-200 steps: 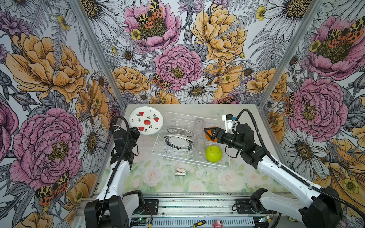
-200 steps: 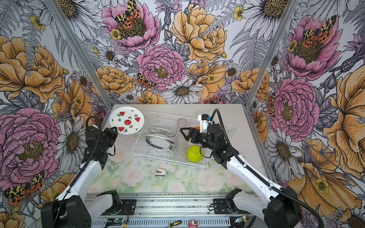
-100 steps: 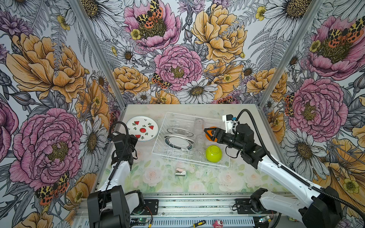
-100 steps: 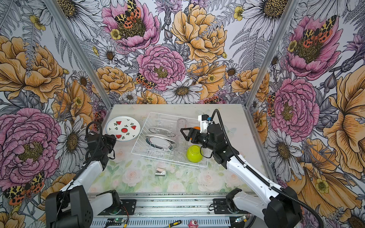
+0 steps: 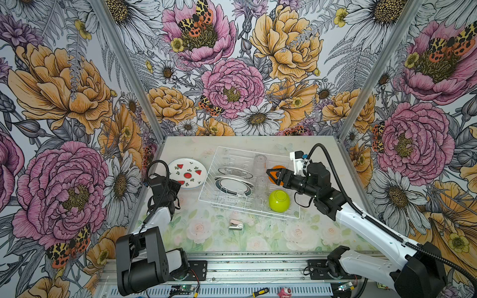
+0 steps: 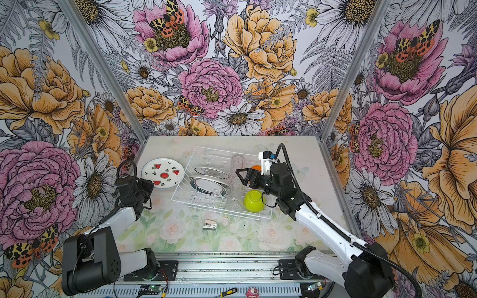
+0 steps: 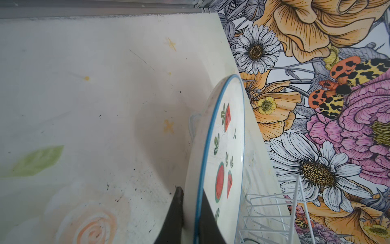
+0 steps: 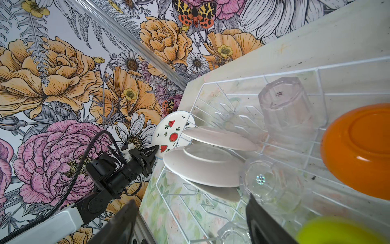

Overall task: Unload the mixed dishes from the dish rack
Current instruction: 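Lower the watermelon plate flat onto the table and open the left gripper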

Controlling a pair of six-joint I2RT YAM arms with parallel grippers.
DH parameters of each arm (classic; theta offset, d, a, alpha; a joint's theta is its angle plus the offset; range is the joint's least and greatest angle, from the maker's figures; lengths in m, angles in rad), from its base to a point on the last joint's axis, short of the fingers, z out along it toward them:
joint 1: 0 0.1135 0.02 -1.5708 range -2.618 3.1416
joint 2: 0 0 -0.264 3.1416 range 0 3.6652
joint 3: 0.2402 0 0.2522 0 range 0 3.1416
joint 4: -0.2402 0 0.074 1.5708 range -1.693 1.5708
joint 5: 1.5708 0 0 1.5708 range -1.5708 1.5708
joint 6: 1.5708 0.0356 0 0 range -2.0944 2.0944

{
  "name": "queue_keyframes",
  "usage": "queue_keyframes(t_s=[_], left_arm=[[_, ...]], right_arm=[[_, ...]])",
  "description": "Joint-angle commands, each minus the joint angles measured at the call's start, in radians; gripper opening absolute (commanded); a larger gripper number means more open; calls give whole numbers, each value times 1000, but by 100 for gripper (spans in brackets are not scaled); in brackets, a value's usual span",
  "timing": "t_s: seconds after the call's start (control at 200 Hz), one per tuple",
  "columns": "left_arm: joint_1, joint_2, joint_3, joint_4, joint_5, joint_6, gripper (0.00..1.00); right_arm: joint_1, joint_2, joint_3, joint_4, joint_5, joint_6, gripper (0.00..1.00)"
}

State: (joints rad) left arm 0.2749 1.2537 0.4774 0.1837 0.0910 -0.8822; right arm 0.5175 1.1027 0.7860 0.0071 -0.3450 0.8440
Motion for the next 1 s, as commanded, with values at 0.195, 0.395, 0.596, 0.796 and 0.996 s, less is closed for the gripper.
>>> queue_keyframes(t_s=[0.195, 0.395, 0.596, 0.796, 0.996], left_arm=[[12, 46, 18, 165, 64, 12, 0], [19, 67, 17, 171, 74, 10, 0], [21, 81, 17, 171, 85, 9, 4], [30, 101, 15, 171, 104, 12, 9], [29, 109, 18, 174, 113, 14, 20]], right_arm=[[-4, 11, -10, 4, 6, -3, 82], [-4, 8, -11, 4, 5, 5, 82], [-4, 8, -13, 4, 14, 6, 81], [-6, 5, -14, 4, 14, 7, 81], [-6, 5, -17, 4, 15, 7, 81]])
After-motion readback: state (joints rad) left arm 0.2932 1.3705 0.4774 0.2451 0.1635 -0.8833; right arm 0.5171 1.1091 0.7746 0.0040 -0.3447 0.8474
